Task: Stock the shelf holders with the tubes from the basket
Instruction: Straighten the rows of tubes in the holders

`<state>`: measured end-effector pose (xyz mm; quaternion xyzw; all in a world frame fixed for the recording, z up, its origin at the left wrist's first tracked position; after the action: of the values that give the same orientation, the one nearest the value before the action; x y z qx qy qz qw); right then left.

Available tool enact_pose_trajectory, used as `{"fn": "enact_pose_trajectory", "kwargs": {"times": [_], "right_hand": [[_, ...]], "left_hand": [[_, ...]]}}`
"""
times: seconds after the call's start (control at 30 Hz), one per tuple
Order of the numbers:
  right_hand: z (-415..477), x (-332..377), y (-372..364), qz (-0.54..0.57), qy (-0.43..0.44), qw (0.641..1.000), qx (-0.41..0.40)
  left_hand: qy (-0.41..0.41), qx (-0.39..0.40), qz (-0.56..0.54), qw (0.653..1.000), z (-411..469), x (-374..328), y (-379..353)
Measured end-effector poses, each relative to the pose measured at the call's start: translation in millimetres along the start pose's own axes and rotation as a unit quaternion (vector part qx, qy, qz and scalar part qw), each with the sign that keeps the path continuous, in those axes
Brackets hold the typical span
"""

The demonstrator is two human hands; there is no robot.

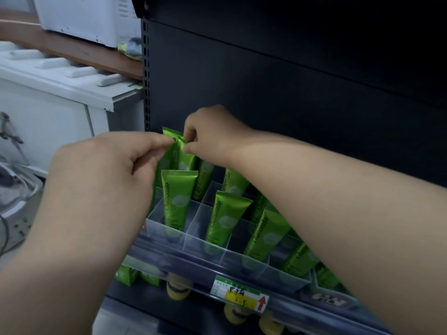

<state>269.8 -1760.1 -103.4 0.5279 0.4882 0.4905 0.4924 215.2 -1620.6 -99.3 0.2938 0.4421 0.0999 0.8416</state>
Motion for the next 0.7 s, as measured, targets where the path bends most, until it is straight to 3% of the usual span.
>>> {"fn": "enact_pose_trajectory", "kwargs": {"times": [0.37,0.63,0.7], "right_hand": [[-14.8,-6.8,4.1,-0.043,-0.015,0.998,0.053],[-21.4,-10.6,5.7,0.014,-0.003,0.998,0.064],[-23.7,-13.4,9.3,0.042,0.000,0.998,0.050]], "left_hand": [[-0.015,-0.008,0.066,0.998,2.8,6.4,-3.2],[-0.062,0.082,0.157,0.982,7.8,6.9,-33.1],[-0.038,0.098,0.146,0.984,9.7,6.2,-36.8]]}}
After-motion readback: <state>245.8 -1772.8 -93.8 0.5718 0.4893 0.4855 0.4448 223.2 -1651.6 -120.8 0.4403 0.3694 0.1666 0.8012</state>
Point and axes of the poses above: each hand's wrist, its own z-axis towards the middle knuckle, its own y-axis out of the back of the hand, x = y × z, the point moved 10 cm from there along z, towards the middle knuckle, and after that the axes turned 10 degrees about x, right-handed, at the moved point
